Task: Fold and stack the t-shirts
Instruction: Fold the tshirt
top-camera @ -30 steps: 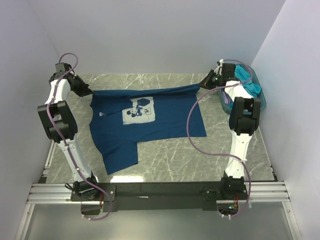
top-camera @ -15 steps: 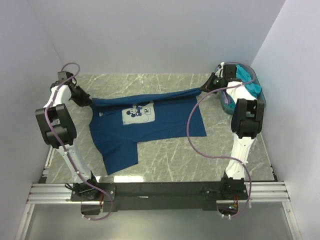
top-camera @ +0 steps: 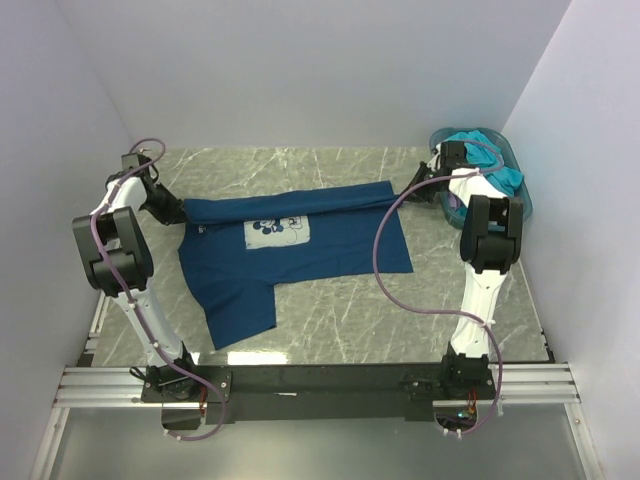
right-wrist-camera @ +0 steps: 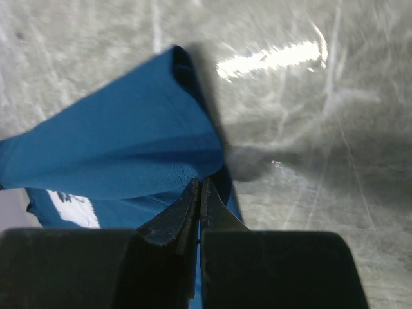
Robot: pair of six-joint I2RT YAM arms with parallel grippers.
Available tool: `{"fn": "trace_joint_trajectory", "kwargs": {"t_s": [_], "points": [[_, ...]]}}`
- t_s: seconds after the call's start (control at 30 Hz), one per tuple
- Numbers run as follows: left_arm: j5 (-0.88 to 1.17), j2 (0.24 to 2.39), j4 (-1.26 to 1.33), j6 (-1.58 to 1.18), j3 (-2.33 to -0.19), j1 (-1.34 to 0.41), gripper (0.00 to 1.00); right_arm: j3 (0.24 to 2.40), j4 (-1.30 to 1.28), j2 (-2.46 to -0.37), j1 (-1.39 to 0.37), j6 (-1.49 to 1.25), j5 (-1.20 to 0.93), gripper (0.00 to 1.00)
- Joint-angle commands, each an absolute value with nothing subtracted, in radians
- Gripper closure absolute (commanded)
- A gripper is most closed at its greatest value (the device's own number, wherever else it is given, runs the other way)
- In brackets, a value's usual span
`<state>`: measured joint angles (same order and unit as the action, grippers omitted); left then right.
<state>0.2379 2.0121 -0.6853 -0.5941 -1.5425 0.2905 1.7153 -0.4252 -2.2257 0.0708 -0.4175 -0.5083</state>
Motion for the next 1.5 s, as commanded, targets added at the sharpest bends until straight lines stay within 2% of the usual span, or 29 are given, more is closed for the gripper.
{"fn": "trace_joint_trajectory", "kwargs": {"t_s": [0.0, 0.47, 0.77, 1.07, 1.17, 1.27, 1.3, 1.37, 1.47], "points": [[0.198, 2.005, -0.655, -0.571, -1.528, 0.282, 0.97, 1.747, -0.463, -2.249, 0.08, -0.39, -0.468, 0.99], [0.176, 2.01, -0.681, -0.574, -1.557, 0.27, 0.97, 1.758, -0.443, -2.24, 0.078, -0.391, -0.477, 0.99], [0.225, 2.057, -0.687, -0.597, -1.782, 0.27, 0.97, 1.834, -0.221, -2.192, 0.08, -0.494, -0.534, 1.0], [0.261, 2.252, -0.557, -0.614, -1.977, 0.268, 0.94, 2.002, -0.005, -2.347, 0.074, -0.566, -0.589, 0.99], [0.27, 2.296, -0.5, -0.623, -1.988, 0.267, 0.83, 2.054, -0.003, -2.408, 0.068, -0.563, -0.601, 0.99], [0.262, 2.322, -0.445, -0.63, -1.994, 0.267, 0.68, 2.088, -0.005, -2.447, 0.06, -0.551, -0.606, 0.99], [0.259, 2.322, -0.437, -0.629, -1.994, 0.268, 0.57, 2.092, -0.009, -2.456, 0.057, -0.549, -0.604, 0.99], [0.244, 2.29, -0.434, -0.626, -1.973, 0.264, 0.43, 2.097, -0.015, -2.46, 0.055, -0.54, -0.597, 0.99], [0.223, 2.223, -0.437, -0.609, -1.89, 0.242, 0.38, 2.1, -0.017, -2.461, 0.054, -0.534, -0.595, 0.99]]}}
